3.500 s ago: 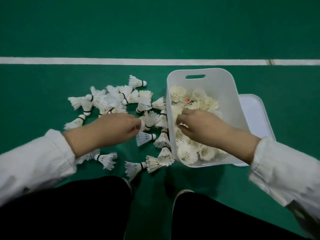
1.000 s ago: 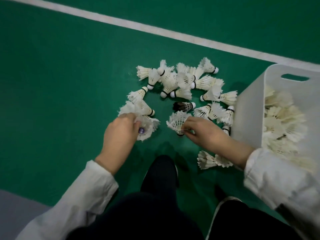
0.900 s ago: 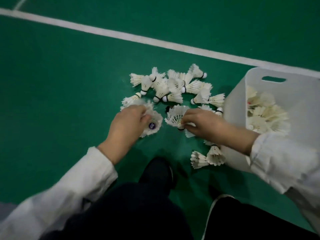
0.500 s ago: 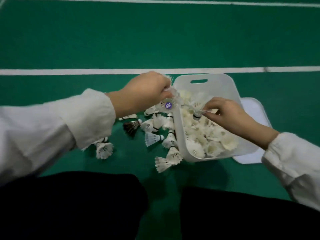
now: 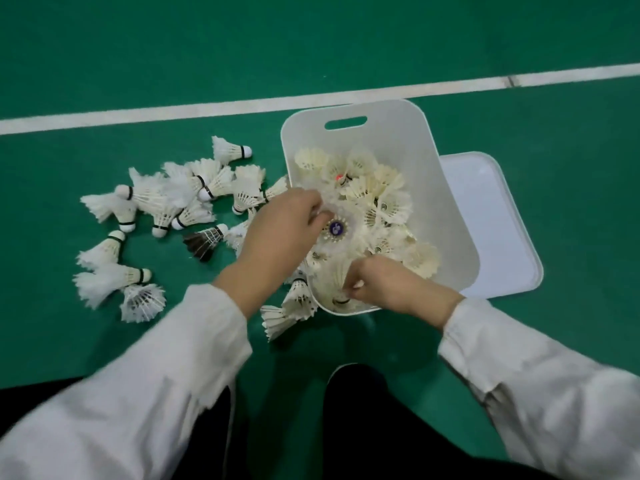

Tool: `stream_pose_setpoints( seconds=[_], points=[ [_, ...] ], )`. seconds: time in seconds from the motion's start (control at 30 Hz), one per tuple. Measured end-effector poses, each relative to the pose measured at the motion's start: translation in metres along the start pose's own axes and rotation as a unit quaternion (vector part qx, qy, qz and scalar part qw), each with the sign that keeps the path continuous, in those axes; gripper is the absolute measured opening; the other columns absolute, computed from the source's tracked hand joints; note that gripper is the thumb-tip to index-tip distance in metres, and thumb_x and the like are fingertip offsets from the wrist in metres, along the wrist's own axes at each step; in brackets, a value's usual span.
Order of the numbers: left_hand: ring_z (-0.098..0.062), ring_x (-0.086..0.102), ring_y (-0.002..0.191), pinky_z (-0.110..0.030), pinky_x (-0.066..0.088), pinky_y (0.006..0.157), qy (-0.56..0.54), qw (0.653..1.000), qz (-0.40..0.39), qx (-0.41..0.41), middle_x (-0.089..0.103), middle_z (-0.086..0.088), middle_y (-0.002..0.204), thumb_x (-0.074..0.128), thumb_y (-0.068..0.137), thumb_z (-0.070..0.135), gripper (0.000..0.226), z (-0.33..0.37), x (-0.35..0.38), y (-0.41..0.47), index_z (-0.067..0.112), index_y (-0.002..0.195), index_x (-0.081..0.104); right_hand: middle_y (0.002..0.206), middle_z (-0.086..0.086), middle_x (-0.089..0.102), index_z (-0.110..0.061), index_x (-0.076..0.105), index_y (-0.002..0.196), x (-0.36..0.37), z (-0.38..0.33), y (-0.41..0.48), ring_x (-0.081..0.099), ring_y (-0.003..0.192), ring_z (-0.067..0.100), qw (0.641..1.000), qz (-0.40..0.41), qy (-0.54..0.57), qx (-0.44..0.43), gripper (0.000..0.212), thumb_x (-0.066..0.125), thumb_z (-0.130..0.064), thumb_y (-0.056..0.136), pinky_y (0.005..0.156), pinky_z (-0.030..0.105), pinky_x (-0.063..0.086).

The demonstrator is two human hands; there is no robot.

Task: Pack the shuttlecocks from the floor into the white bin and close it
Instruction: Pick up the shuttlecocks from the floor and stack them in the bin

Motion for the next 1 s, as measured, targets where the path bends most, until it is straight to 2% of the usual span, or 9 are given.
stream_pose_setpoints(
  seconds=[0.2, 0.3, 0.4, 0.5, 0.63, 0.73, 0.83, 0.9, 1.0],
  points=[
    [-0.016, 0.039, 0.067, -0.028, 0.018, 0.057, -0.015, 0.999, 0.016, -0.039, 0.034, 0.012, 0.063, 0.053, 0.091, 0.030, 0.024, -0.003, 0.022, -0.016, 0.019, 0.072, 0.043, 0.127, 0.001, 0.059, -0.022, 0.060, 0.121, -0.004, 0.007, 0.004, 0.055, 0.112, 0.019, 0.998, -0.061, 0.001, 0.022, 0.037, 0.063, -0.027, 0.084, 0.093, 0.025, 0.041],
    [-0.015, 0.038, 0.068, -0.027, 0.017, 0.057, -0.015, 0.998, 0.029, -0.048, 0.034, 0.012, 0.064, 0.053, 0.091, 0.030, 0.022, -0.005, 0.022, -0.022, 0.019, 0.074, 0.044, 0.126, -0.001, 0.058, -0.020, 0.057, 0.122, -0.038, 0.011, -0.017, 0.057, 0.108, 0.015, 0.996, 0.019, 0.079, 0.029, 0.039, 0.065, -0.030, 0.085, 0.088, 0.021, 0.039],
    [-0.015, 0.039, 0.069, -0.028, 0.020, 0.057, 0.001, 0.997, 0.047, -0.054, 0.040, 0.006, 0.070, 0.052, 0.092, 0.030, 0.020, 0.000, 0.021, -0.023, 0.016, 0.077, 0.050, 0.110, -0.011, 0.063, -0.029, 0.061, 0.107, -0.061, 0.010, -0.040, 0.062, 0.091, 0.008, 0.960, 0.127, 0.248, 0.023, 0.031, 0.068, -0.042, 0.080, 0.080, 0.025, 0.051],
    [-0.016, 0.042, 0.074, -0.029, 0.024, 0.060, 0.003, 0.997, 0.049, -0.060, 0.048, 0.001, 0.079, 0.051, 0.092, 0.027, 0.020, 0.008, 0.025, -0.022, 0.010, 0.086, 0.058, 0.104, -0.013, 0.061, -0.029, 0.059, 0.101, -0.059, 0.000, -0.046, 0.064, 0.082, 0.018, 0.926, 0.140, 0.351, 0.016, 0.028, 0.066, -0.046, 0.079, 0.070, 0.035, 0.053],
    [-0.022, 0.050, 0.073, -0.029, 0.032, 0.060, -0.027, 0.998, 0.041, -0.048, 0.050, 0.000, 0.077, 0.054, 0.091, 0.029, 0.024, 0.015, 0.032, -0.023, 0.006, 0.086, 0.061, 0.082, -0.011, 0.060, -0.020, 0.061, 0.096, -0.062, 0.003, -0.038, 0.061, 0.065, 0.023, 0.925, 0.223, 0.305, 0.038, 0.011, 0.061, -0.027, 0.088, 0.059, 0.029, 0.051],
    [-0.018, 0.053, 0.077, -0.031, 0.042, 0.068, -0.075, 0.996, 0.020, -0.046, 0.055, 0.002, 0.085, 0.050, 0.089, 0.045, 0.037, 0.020, 0.031, -0.024, 0.010, 0.094, 0.060, 0.068, -0.016, 0.054, -0.018, 0.064, 0.095, -0.079, 0.023, -0.034, 0.055, 0.058, 0.019, 0.937, 0.265, 0.217, 0.070, 0.009, 0.057, -0.020, 0.090, 0.057, 0.026, 0.041],
    [-0.015, 0.054, 0.088, -0.029, 0.043, 0.077, -0.090, 0.994, 0.014, -0.055, 0.057, 0.002, 0.098, 0.050, 0.089, 0.046, 0.039, 0.016, 0.025, -0.023, 0.012, 0.106, 0.058, 0.087, 0.002, 0.066, -0.012, 0.065, 0.102, -0.106, 0.061, -0.030, 0.061, 0.080, 0.026, 0.938, 0.302, 0.108, 0.132, 0.016, 0.055, -0.017, 0.089, 0.074, 0.031, 0.045],
    [-0.019, 0.054, 0.089, -0.029, 0.041, 0.076, -0.070, 0.996, 0.030, -0.045, 0.059, -0.003, 0.099, 0.054, 0.090, 0.033, 0.030, 0.012, 0.022, -0.022, 0.009, 0.107, 0.059, 0.100, 0.011, 0.068, -0.008, 0.064, 0.102, -0.106, 0.082, -0.017, 0.060, 0.095, 0.032, 0.948, 0.274, 0.038, 0.160, 0.019, 0.053, -0.013, 0.089, 0.080, 0.033, 0.044],
    [-0.019, 0.054, 0.086, -0.027, 0.038, 0.070, -0.047, 0.997, 0.042, -0.039, 0.060, -0.004, 0.094, 0.056, 0.090, 0.023, 0.019, 0.009, 0.023, -0.023, 0.008, 0.100, 0.062, 0.101, 0.019, 0.068, -0.005, 0.065, 0.099, -0.079, 0.095, 0.011, 0.061, 0.096, 0.034, 0.964, 0.208, -0.051, 0.159, 0.021, 0.048, -0.008, 0.087, 0.079, 0.032, 0.045]
  ],
)
Point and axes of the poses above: each hand's wrist, its own y-axis towards the middle knuckle, its own x-axis out of the palm, z = x × y, the point moved 5 cm from there along y, towards the middle knuckle
